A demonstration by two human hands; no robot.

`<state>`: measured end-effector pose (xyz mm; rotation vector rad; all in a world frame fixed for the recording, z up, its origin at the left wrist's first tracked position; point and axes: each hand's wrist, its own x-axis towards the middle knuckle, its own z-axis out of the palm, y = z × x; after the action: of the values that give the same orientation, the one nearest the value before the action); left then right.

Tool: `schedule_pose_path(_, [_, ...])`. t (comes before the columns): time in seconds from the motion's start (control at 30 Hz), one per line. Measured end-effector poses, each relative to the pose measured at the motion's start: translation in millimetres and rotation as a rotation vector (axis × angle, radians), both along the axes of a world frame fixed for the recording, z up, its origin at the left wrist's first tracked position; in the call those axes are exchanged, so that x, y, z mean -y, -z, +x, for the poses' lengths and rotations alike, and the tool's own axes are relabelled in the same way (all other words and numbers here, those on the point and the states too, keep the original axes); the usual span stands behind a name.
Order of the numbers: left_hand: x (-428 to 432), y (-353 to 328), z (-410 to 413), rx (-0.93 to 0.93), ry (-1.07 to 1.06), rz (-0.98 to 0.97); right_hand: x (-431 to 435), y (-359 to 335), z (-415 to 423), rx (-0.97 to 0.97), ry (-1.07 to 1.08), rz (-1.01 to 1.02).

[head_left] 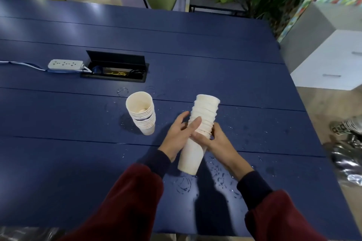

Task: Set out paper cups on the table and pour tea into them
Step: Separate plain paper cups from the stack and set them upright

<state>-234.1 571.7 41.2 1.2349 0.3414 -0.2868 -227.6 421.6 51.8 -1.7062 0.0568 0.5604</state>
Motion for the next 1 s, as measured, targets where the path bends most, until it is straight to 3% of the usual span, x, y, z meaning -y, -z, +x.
schedule_pose_path(0.1, [22.4,-5.7,11.2,0.076,-0.052,-0.017,16.3,-8.1,5.0,-0.017,-0.089,-0.010])
schedule_pose_path(0.2, [40.8,-4.1,21.8,0.085,-0.093,-0.029,44.2,-18.8,22.1,0.078,-0.143,-0.195])
schedule_pose_path(0.4, [66.7,-7.0,44.4,0.214,0.137,0.169,87.1,-30.5,66.3,0.321,0.081,-0.311])
schedule_pose_path(0.6, [84.6,5.4,71.2,0.141,0.179,0.251,117.4,-32.7,112.9,0.401,-0.017,-0.351])
schedule_pose_path(0.77, [90.7,22.3,88.3,0.077,0.137,0.232,141.8,-18.5,164.7,0.510,0.247,-0.418])
schedule_pose_path(1.0, [96.7,29.9,116.9,-0.002,0.055,0.194,176.0,19.7,223.3,0.347,0.046,-0.749])
